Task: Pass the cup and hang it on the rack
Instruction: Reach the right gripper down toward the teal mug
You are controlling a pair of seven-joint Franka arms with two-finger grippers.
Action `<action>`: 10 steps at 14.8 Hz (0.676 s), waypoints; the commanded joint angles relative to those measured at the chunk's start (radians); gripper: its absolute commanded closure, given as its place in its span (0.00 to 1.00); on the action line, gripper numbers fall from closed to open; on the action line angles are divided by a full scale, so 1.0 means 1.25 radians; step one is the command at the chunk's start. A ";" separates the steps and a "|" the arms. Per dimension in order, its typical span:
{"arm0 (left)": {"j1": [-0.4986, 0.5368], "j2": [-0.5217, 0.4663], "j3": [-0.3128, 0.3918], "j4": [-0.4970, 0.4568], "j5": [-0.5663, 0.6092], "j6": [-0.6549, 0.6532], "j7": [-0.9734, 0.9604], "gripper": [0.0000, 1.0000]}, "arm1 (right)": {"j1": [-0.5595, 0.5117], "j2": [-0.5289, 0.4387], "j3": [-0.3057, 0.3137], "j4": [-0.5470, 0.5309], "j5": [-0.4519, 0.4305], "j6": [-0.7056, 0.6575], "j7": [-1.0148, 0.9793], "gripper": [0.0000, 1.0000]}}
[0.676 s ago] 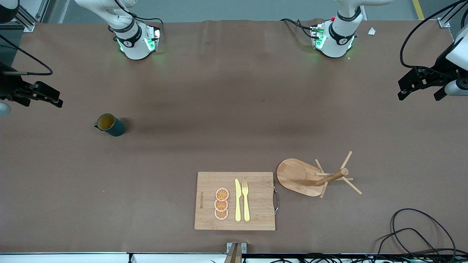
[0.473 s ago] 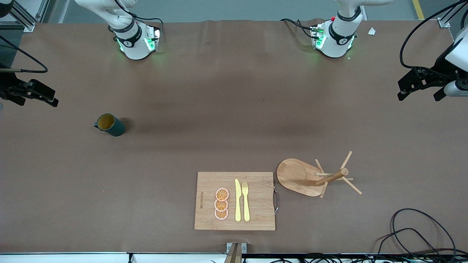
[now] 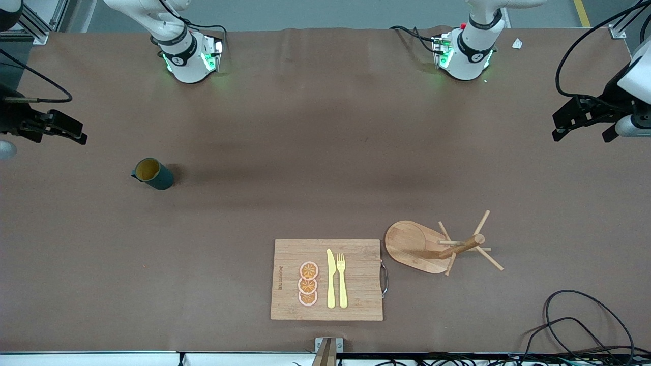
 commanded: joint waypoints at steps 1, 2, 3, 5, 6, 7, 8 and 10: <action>0.004 0.002 0.000 0.007 -0.007 -0.003 0.007 0.00 | 0.020 -0.039 0.004 -0.145 -0.003 0.109 0.007 0.00; 0.005 0.002 0.000 0.007 -0.008 -0.003 0.008 0.00 | 0.023 -0.060 0.005 -0.198 -0.003 0.164 0.007 0.00; 0.005 0.002 0.000 0.006 -0.008 -0.003 0.008 0.00 | 0.029 -0.066 0.005 -0.237 -0.003 0.208 0.009 0.00; 0.005 0.002 0.000 0.006 -0.008 -0.003 0.008 0.00 | 0.029 -0.074 0.005 -0.312 0.000 0.290 0.009 0.00; 0.005 0.002 0.000 0.006 -0.008 -0.003 0.008 0.00 | 0.029 -0.076 0.005 -0.341 0.000 0.317 0.010 0.00; 0.005 0.002 0.000 0.006 -0.008 -0.003 0.008 0.00 | 0.029 -0.080 0.005 -0.368 0.000 0.344 0.010 0.00; 0.005 0.002 0.000 0.006 -0.008 -0.003 0.009 0.00 | 0.029 -0.085 0.005 -0.400 0.000 0.376 0.010 0.00; 0.006 0.002 0.000 0.006 -0.008 -0.003 0.008 0.00 | 0.028 -0.091 0.004 -0.476 0.000 0.463 0.009 0.00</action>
